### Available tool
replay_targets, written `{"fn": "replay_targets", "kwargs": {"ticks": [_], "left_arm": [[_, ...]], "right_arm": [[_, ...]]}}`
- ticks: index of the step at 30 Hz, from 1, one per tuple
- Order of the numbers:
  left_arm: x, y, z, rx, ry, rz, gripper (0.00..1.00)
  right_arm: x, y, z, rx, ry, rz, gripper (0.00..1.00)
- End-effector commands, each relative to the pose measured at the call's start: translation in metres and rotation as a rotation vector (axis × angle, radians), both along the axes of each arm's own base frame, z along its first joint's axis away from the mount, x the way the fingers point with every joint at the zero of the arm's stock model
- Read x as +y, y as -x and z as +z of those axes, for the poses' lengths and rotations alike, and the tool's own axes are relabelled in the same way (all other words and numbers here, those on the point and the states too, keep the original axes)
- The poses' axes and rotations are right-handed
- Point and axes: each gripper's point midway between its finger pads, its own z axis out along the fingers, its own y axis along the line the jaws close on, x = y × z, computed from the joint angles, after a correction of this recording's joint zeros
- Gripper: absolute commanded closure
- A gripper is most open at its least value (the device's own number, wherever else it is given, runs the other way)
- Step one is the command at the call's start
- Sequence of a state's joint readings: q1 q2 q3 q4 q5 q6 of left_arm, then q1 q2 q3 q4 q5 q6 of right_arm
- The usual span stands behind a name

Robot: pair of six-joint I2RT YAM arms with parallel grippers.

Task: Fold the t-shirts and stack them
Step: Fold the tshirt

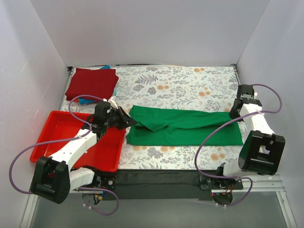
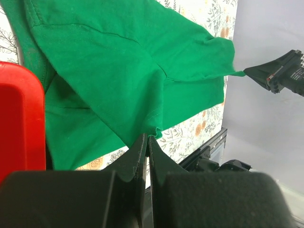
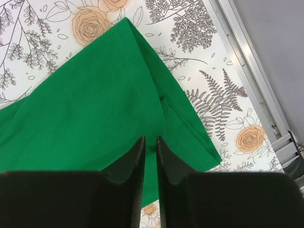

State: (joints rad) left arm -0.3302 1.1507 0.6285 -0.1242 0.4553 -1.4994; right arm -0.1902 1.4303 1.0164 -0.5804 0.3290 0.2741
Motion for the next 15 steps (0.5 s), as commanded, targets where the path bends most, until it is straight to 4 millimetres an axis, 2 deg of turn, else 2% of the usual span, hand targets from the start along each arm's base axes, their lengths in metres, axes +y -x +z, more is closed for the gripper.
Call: {"fn": "replay_targets", "kwargs": {"ticks": [1, 2, 4, 5, 9, 12, 15], "left_arm": [[-0.003, 0.001, 0.005, -0.012, 0.012, -0.016, 1.0], [-0.003, 0.001, 0.005, -0.012, 0.012, -0.016, 1.0], [-0.002, 0.0, 0.007, -0.016, 0.01, -0.009, 1.0], [-0.002, -0.001, 0.008, -0.02, 0.011, -0.006, 1.0], [0.0, -0.006, 0.007, -0.024, -0.001, 0.019, 1.0], [-0.002, -0.013, 0.003, -0.013, -0.007, 0.018, 1.0], [-0.003, -0.017, 0.003, -0.017, -0.013, 0.016, 1.0]], "right_arm": [[-0.005, 0.003, -0.003, 0.013, 0.017, -0.04, 0.77], [-0.007, 0.003, -0.001, 0.008, 0.033, -0.055, 0.68], [-0.008, 0.003, 0.007, -0.007, 0.064, -0.061, 0.6], [-0.008, 0.0, 0.019, -0.044, 0.08, -0.057, 0.43], [0.01, -0.016, 0.046, -0.144, 0.068, 0.008, 0.4], [0.04, -0.028, 0.061, -0.222, -0.005, 0.095, 0.4], [0.101, -0.04, 0.074, -0.305, -0.14, 0.28, 0.44]]}}
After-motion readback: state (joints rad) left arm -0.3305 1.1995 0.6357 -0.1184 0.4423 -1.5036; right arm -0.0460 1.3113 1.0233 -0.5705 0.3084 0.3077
